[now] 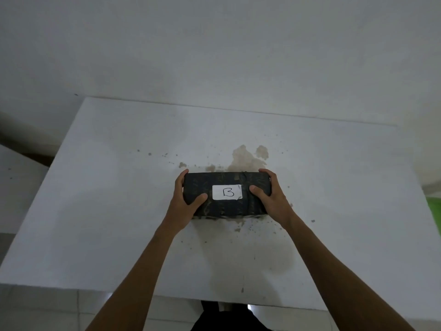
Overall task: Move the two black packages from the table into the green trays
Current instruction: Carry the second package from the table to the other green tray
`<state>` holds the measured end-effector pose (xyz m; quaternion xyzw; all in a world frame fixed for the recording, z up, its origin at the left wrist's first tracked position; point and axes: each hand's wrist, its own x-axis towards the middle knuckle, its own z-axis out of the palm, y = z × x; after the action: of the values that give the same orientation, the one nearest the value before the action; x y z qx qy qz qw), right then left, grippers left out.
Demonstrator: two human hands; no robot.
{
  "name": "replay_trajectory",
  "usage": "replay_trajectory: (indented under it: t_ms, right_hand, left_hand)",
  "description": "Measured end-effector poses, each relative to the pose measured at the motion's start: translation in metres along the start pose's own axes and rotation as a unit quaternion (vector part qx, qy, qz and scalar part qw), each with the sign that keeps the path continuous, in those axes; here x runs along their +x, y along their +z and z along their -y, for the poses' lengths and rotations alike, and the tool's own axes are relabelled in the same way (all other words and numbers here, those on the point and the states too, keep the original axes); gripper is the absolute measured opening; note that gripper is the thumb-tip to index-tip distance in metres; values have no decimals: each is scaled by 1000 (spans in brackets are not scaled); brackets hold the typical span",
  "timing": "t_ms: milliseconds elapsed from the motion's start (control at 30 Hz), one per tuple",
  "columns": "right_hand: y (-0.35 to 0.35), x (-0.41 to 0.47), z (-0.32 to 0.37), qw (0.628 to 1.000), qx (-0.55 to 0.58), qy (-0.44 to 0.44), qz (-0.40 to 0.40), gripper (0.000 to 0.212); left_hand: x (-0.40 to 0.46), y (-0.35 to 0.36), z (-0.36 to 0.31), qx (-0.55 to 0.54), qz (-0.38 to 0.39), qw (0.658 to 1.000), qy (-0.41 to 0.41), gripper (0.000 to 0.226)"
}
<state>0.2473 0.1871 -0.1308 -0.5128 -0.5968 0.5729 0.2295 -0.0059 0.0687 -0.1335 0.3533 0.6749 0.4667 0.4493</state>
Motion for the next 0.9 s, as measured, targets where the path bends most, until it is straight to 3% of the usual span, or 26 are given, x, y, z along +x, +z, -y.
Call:
replay_trajectory:
  t_ms: [167,300,600,900]
  right_hand:
    - [10,-11,11,991,119,54,-21,53]
    - [8,-30,18,986,157,40,-51,54]
    - [-49,-106,28,972,172,-17,-159,54]
    - [-142,-206,-10,944,200,-21,-261,51]
  left_hand:
    - [-1,4,-5,-38,-7,999,-8,76]
    - [-6,7,-16,-57,-15,998,12,72]
    - [-21,48,-62,-20,101,993,64,69]
    - [-72,166,-97,-15,206,975,85,65]
